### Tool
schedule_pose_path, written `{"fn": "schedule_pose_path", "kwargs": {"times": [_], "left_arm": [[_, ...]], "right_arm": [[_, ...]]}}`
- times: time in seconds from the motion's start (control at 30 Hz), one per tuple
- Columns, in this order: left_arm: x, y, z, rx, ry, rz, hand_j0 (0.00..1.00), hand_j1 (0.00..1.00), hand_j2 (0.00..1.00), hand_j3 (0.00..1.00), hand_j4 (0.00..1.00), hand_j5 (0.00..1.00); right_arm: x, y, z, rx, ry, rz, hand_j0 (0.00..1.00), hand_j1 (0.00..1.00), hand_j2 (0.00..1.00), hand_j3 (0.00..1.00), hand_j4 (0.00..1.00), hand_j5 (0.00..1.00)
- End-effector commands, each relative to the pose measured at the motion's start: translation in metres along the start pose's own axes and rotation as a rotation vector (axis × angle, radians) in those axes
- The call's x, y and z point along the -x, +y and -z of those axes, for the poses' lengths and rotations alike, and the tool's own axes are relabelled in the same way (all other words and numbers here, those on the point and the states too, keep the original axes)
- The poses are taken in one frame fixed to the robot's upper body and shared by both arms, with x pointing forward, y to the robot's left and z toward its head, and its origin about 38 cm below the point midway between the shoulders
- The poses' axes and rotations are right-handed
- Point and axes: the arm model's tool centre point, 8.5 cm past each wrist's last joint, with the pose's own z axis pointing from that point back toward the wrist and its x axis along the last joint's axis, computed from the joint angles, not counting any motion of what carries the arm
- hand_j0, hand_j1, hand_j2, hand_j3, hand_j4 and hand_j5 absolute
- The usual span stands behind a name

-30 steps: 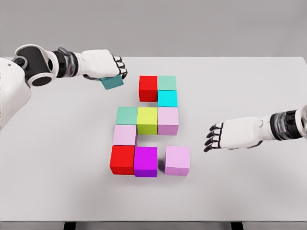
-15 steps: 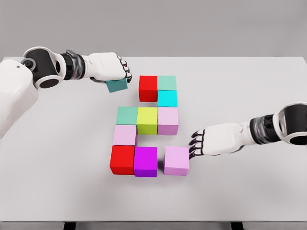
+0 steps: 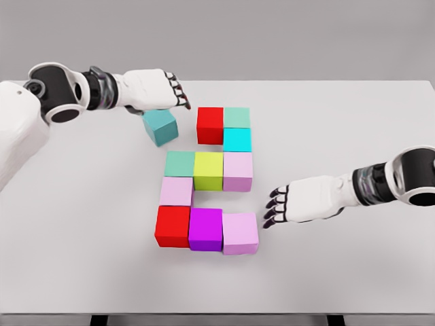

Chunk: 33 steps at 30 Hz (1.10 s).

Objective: Assemble the squares on the desktop into the number 2

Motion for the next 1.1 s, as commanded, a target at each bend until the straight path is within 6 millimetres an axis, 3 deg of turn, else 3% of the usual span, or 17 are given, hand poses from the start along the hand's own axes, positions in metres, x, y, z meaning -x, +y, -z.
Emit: {"fn": "schedule_pose_path", "kwargs": {"times": [0.0,0.07,0.17,0.3,0.4,0.73,0.9,1.07], "left_arm": [[0.012,0.002,-0.013,-0.019,0.036,-0.011,1.00,1.00,1.00,1.00,1.00,1.00],[0.027,-0.005,-0.028,-0.014,0.078,-0.028,1.00,1.00,1.00,1.00,1.00,1.00],[0.051,-0.034,-0.067,0.024,0.141,-0.080,1.00,1.00,1.00,1.00,1.00,1.00],[0.045,-0.069,-0.081,0.083,0.132,-0.125,1.00,1.00,1.00,1.00,1.00,1.00],[0.049,-0.077,-0.090,0.119,0.152,-0.113,1.00,1.00,1.00,1.00,1.00,1.00],[0.049,-0.077,-0.091,0.130,0.143,-0.105,1.00,1.00,1.00,1.00,1.00,1.00],[0.036,-0.072,-0.076,0.088,0.056,-0.168,0.99,0.99,0.99,0.99,0.99,0.99],[0.040,-0.073,-0.062,0.121,-0.071,-0.309,0.98,0.98,0.98,0.98,0.98,0.98]], "right_arm": [[0.001,0.004,-0.006,-0.005,0.009,0.017,1.00,1.00,1.00,1.00,1.00,1.00],[0.000,0.006,-0.007,0.001,0.001,0.033,1.00,1.00,1.00,1.00,1.00,1.00],[-0.002,0.007,-0.015,0.043,-0.026,0.108,1.00,1.00,1.00,1.00,1.00,1.00],[-0.002,0.005,-0.024,0.096,-0.054,0.186,1.00,1.00,1.00,1.00,1.00,1.00],[-0.006,0.008,-0.020,0.097,-0.077,0.209,1.00,1.00,1.00,1.00,1.00,1.00],[-0.018,0.019,-0.007,0.062,-0.124,0.229,1.00,1.00,1.00,1.00,1.00,1.00],[-0.018,0.018,-0.006,0.065,-0.129,0.231,1.00,1.00,1.00,1.00,1.00,1.00],[-0.019,0.016,-0.008,0.093,-0.148,0.270,1.00,1.00,1.00,1.00,1.00,1.00]]}}
